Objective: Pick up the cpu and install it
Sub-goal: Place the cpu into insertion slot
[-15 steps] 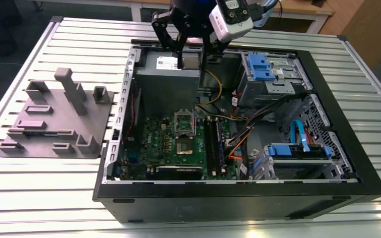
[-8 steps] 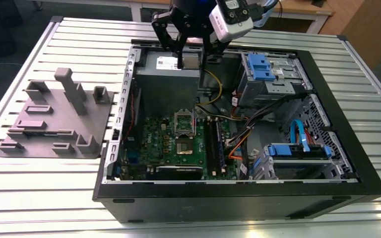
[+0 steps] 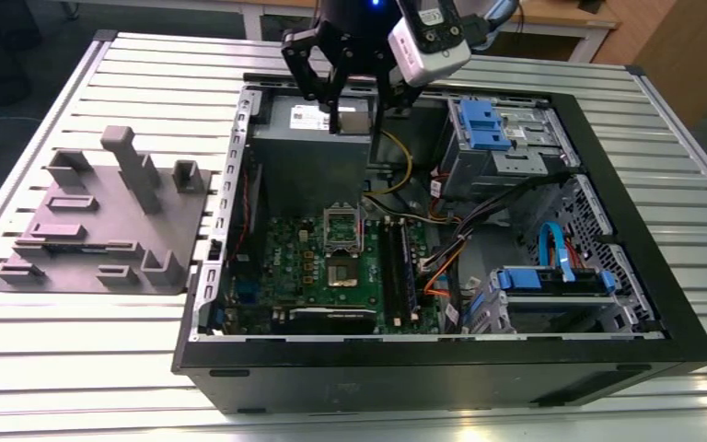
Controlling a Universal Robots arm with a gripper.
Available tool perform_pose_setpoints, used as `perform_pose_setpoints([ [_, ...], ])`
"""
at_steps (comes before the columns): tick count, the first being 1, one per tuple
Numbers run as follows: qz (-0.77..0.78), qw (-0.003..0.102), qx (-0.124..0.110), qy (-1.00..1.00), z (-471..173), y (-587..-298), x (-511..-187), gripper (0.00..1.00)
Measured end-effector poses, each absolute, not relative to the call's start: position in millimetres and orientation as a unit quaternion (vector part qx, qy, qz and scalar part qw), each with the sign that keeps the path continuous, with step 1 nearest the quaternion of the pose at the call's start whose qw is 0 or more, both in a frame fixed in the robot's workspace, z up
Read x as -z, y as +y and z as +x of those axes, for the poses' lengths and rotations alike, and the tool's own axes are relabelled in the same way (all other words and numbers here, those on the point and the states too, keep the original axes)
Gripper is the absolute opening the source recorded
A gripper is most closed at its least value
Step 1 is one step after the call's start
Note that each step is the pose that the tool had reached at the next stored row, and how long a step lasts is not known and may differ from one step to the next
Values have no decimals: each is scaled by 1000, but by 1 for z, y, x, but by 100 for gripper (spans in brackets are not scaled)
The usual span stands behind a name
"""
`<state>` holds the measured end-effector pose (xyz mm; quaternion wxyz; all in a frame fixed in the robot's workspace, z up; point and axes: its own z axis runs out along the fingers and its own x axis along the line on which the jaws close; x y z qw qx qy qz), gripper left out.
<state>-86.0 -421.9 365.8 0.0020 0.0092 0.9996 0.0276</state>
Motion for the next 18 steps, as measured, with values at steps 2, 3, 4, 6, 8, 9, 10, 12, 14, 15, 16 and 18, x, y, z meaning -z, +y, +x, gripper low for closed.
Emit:
perform_pose_setpoints([
  [2, 9, 2, -26, 1000, -86, -425, -364, 47],
  [3, 9, 2, -26, 1000, -86, -427, -363, 47],
  [4, 9, 2, -26, 1000, -86, -428, -362, 47],
  [6, 9, 2, -26, 1000, -86, -428, -362, 47],
  [8, 9, 2, -26, 1000, -86, -428, -362, 47],
  [9, 9, 2, -26, 1000, -86, -428, -362, 47],
  [10, 9, 2, -26, 1000, -86, -428, -362, 47],
  [12, 9, 2, -26, 1000, -86, -428, -362, 47],
  [14, 9, 2, -26, 1000, -86, -428, -362, 47],
  [15, 9, 2, -26, 1000, -86, -429, -362, 47],
  [16, 9, 2, -26, 1000, -86, -430, -361, 47],
  [18, 9, 2, -26, 1000, -86, -432, -361, 47],
])
